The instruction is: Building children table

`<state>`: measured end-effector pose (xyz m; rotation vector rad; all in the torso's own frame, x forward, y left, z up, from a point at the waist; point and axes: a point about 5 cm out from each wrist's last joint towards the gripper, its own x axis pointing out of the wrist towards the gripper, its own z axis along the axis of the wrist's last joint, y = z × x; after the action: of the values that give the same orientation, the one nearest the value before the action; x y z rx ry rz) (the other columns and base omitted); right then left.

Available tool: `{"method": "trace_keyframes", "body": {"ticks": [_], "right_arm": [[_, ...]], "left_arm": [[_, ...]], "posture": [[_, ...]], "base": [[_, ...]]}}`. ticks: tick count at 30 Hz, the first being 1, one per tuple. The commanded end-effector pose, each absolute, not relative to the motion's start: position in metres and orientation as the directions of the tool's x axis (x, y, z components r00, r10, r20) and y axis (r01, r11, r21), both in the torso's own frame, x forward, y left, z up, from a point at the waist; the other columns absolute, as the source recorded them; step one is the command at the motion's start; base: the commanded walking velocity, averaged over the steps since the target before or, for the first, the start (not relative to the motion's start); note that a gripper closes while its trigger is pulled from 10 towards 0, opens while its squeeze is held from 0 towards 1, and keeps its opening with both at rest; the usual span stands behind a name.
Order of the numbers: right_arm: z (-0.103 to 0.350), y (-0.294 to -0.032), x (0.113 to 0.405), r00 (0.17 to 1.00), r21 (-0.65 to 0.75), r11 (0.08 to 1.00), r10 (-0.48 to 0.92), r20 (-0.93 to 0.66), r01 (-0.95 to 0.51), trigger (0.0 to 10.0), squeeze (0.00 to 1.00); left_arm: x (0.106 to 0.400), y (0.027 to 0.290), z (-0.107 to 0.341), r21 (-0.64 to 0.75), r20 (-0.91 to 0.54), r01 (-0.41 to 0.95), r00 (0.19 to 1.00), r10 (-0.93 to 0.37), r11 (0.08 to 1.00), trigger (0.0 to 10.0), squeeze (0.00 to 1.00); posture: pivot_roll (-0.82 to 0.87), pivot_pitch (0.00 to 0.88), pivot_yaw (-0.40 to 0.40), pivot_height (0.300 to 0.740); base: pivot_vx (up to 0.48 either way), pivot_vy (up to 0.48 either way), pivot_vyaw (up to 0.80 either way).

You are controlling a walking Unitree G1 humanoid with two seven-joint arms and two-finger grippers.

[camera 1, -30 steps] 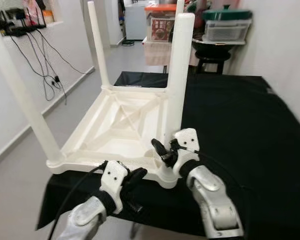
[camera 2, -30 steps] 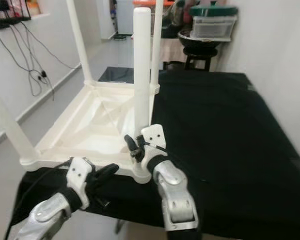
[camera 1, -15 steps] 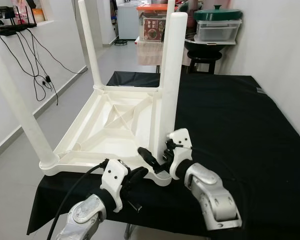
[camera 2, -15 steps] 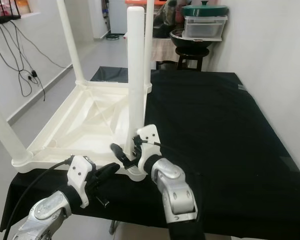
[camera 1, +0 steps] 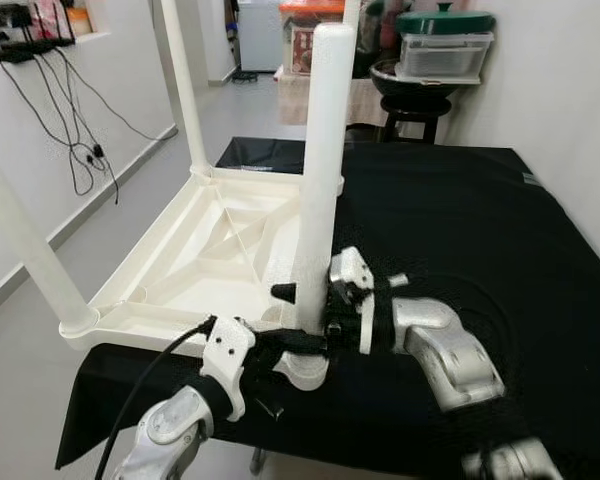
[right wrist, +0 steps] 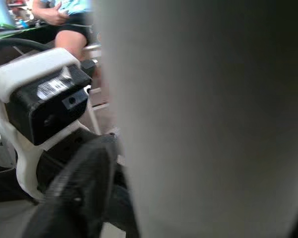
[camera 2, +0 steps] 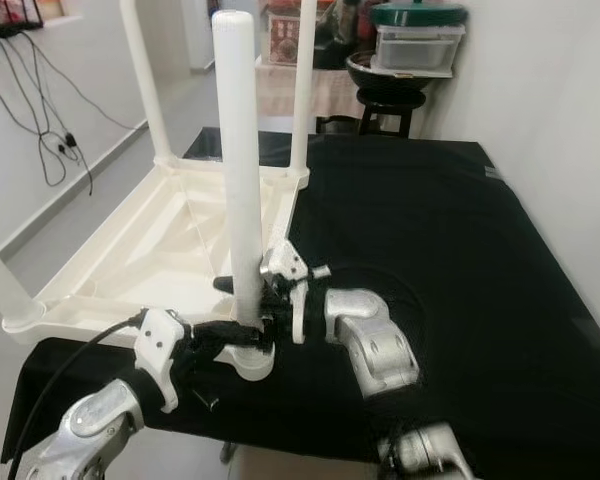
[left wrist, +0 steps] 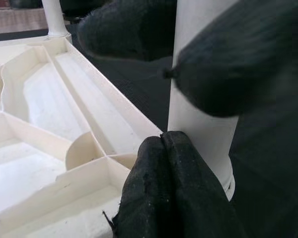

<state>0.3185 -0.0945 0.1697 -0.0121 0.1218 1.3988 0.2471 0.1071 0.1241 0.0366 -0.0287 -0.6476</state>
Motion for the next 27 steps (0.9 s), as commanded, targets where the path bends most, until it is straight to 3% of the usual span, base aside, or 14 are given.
{"method": "trace_keyframes", "body": {"ticks": [1, 5, 6, 10, 12, 14, 15, 16, 17, 18, 22, 27], "right_arm": [[0.167, -0.093, 0.319, 0.119, 0.084, 0.126, 0.989, -0.090, -0.988, 0.0, 0.00], [0.166, -0.096, 0.322, 0.135, 0.089, 0.142, 0.988, -0.081, -0.986, 0.0, 0.00], [0.161, -0.098, 0.322, 0.209, 0.075, 0.215, 0.975, -0.078, -0.974, 0.0, 0.00], [0.155, -0.096, 0.320, 0.290, 0.072, 0.296, 0.953, -0.085, -0.952, 0.0, 0.00], [0.142, -0.088, 0.312, 0.385, 0.085, 0.394, 0.917, -0.108, -0.915, 0.0, 0.00], [0.132, -0.079, 0.306, 0.501, 0.046, 0.513, 0.851, -0.155, -0.857, 0.0, 0.00], [0.136, -0.082, 0.316, 0.724, 0.019, 0.734, 0.673, -0.151, -0.679, 0.0, 0.00], [0.136, -0.082, 0.316, 0.724, 0.019, 0.734, 0.673, -0.151, -0.679, 0.0, 0.00], [0.139, -0.087, 0.321, 0.850, 0.007, 0.860, 0.505, -0.149, -0.510, 0.0, 0.00], [0.140, -0.095, 0.315, 0.925, -0.047, 0.931, 0.353, -0.140, -0.362, 0.0, 0.00], [0.141, -0.102, 0.310, 0.954, -0.084, 0.956, 0.270, -0.126, -0.282, 0.0, 0.00], [0.138, -0.096, 0.313, 0.930, -0.037, 0.938, 0.337, -0.148, -0.346, 0.0, 0.00]], "left_arm": [[0.246, 0.108, 0.119, 0.038, -0.009, 0.601, 0.799, -0.601, 0.798, 10.0, 0.00], [0.245, 0.108, 0.119, 0.037, -0.009, 0.601, 0.799, -0.601, 0.798, 10.0, 0.00], [0.244, 0.108, 0.119, 0.035, -0.009, 0.601, 0.799, -0.601, 0.798, 10.0, 0.00], [0.244, 0.108, 0.119, 0.035, -0.009, 0.602, 0.799, -0.602, 0.798, 10.0, 0.00], [0.243, 0.108, 0.119, 0.034, -0.009, 0.603, 0.798, -0.603, 0.797, 10.0, 0.00], [0.243, 0.108, 0.119, 0.034, -0.009, 0.603, 0.797, -0.603, 0.797, 10.0, 0.00], [0.243, 0.109, 0.119, 0.035, -0.010, 0.604, 0.797, -0.604, 0.796, 10.0, 0.00], [0.243, 0.109, 0.119, 0.035, -0.010, 0.604, 0.797, -0.604, 0.796, 10.0, 0.00], [0.243, 0.109, 0.119, 0.035, -0.011, 0.604, 0.797, -0.604, 0.796, 10.0, 0.00], [0.243, 0.109, 0.119, 0.036, -0.012, 0.606, 0.795, -0.606, 0.794, 10.0, 0.00], [0.243, 0.110, 0.119, 0.038, -0.015, 0.609, 0.793, -0.609, 0.792, 10.0, 0.00], [0.244, 0.109, 0.118, 0.042, -0.020, 0.618, 0.786, -0.618, 0.785, 10.0, 0.00]], "posture": [[0.00, 0.000, -0.038, 0.740], [0.00, 0.000, -0.040, 0.740], [-0.01, 0.000, -0.039, 0.740], [-0.01, 0.000, -0.041, 0.740], [-0.01, 0.000, -0.042, 0.740], [-0.01, 0.000, -0.045, 0.740], [-0.01, 0.000, -0.044, 0.740], [-0.01, 0.000, -0.044, 0.740], [-0.01, 0.000, -0.044, 0.740], [-0.02, 0.000, -0.047, 0.740], [-0.03, 0.000, -0.028, 0.740], [-0.02, 0.000, -0.031, 0.740]], "base": [[0.000, 0.000, 0.00], [0.000, 0.000, 0.00], [0.000, 0.000, 0.00], [0.000, 0.000, 0.00], [0.000, 0.000, 0.00], [0.000, 0.000, 0.00], [0.000, 0.000, 0.00], [0.000, 0.000, 0.00], [0.000, 0.000, 0.00], [0.000, 0.000, 0.00], [0.000, 0.000, 0.00], [0.000, 0.000, 0.00]]}}
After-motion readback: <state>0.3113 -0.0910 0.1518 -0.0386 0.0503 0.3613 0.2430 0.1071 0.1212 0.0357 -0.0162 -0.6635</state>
